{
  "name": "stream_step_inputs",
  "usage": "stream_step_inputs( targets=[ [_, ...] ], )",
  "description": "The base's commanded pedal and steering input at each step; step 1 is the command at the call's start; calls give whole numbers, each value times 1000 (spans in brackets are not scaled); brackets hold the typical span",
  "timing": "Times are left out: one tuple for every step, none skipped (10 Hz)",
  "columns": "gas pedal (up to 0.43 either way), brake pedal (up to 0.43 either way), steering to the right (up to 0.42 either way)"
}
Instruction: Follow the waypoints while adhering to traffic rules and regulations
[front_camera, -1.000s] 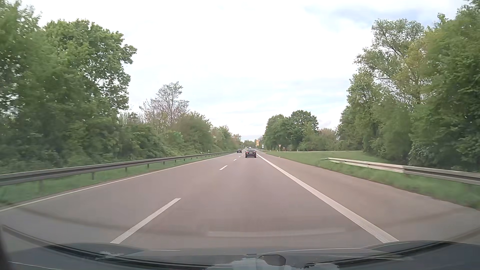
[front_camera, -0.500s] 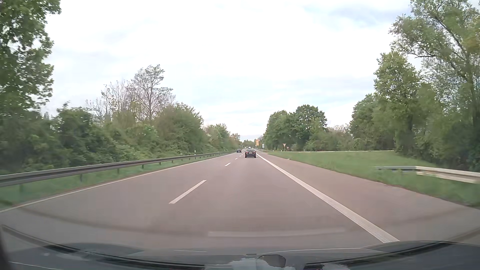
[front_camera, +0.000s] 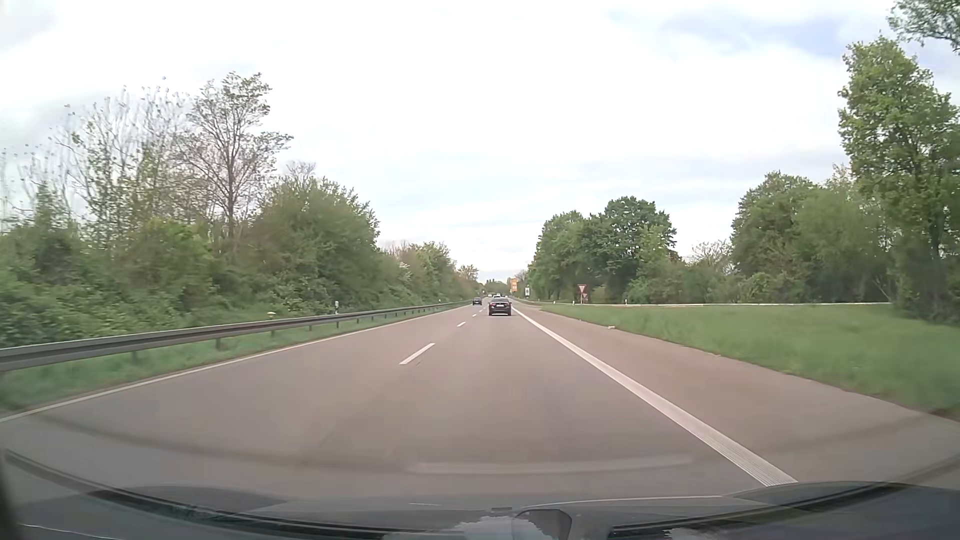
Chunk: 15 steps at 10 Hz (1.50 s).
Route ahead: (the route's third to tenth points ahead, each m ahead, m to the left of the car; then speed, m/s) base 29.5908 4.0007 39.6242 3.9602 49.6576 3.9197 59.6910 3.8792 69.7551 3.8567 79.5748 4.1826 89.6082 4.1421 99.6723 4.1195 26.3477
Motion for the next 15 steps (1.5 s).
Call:
stream_step_inputs(
  targets=[
    [130, 0, 0],
    [130, 0, 0],
    [130, 0, 0],
    [130, 0, 0],
    [130, 0, 0],
    [130, 0, 0],
    [130, 0, 0],
    [130, 0, 0],
    [130, 0, 0],
    [130, 0, 0],
    [130, 0, 0],
    [130, 0, -1],
    [130, 0, 0],
    [130, 0, -1],
    [130, 0, -1]
  ],
)
